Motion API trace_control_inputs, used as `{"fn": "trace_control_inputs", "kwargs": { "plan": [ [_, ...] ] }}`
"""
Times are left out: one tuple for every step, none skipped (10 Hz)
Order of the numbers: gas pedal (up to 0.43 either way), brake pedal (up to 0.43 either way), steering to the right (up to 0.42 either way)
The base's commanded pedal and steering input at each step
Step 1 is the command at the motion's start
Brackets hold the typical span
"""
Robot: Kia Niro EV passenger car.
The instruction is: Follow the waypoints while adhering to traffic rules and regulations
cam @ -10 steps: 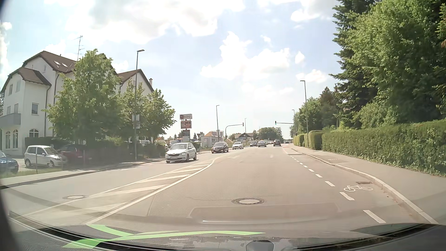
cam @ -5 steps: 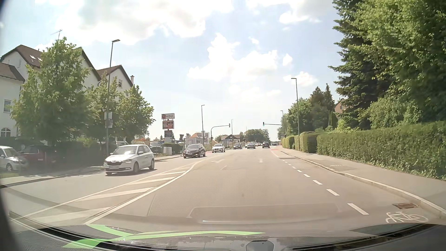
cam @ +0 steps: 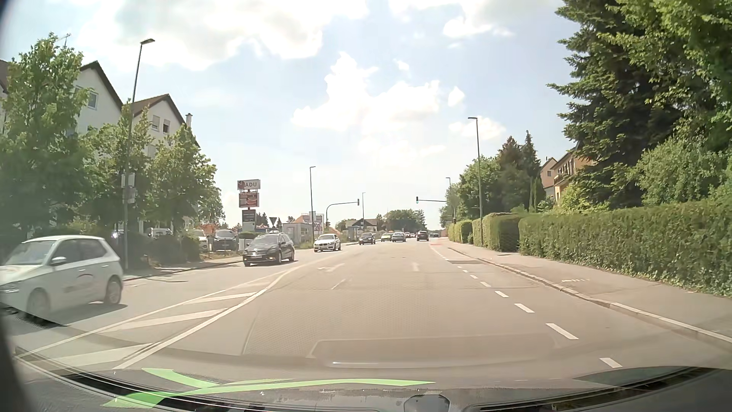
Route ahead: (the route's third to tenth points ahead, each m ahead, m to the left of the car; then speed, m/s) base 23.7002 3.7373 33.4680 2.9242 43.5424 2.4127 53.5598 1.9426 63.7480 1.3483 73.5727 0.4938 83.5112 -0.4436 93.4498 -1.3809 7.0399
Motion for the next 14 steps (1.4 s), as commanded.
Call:
{"fn": "trace_control_inputs", "kwargs": {
  "plan": [
    [0.228,0.0,0.03],
    [0.228,0.0,0.025],
    [0.228,0.0,0.021],
    [0.228,0.0,0.017],
    [0.228,0.0,0.012],
    [0.228,0.0,0.009],
    [0.228,0.0,0.006],
    [0.228,0.0,0.006],
    [0.228,0.0,0.005],
    [0.228,0.0,0.006],
    [0.228,0.0,0.005],
    [0.228,0.0,0.005],
    [0.228,0.0,0.004],
    [0.228,0.0,0.0]
  ]
}}
